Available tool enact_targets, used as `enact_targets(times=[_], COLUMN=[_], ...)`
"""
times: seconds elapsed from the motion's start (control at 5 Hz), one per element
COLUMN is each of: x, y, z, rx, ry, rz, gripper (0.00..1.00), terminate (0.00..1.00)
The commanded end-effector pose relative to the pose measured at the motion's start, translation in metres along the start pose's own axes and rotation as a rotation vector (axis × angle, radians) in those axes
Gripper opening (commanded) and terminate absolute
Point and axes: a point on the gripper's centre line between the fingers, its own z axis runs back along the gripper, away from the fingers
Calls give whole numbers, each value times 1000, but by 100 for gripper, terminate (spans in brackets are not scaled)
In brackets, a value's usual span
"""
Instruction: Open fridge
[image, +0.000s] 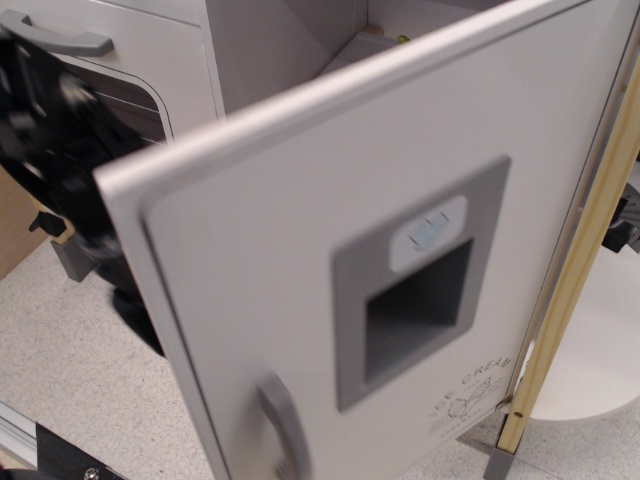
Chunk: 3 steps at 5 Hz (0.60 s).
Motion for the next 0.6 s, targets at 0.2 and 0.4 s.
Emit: enact_targets(times=[0.2,0.4], x=[21,21], y=[-56,-56], z=[7,7], rx=[-46,-46], ry=[-35,-35], rz=[-178,-178], gripper=[100,100], terminate=[0,0])
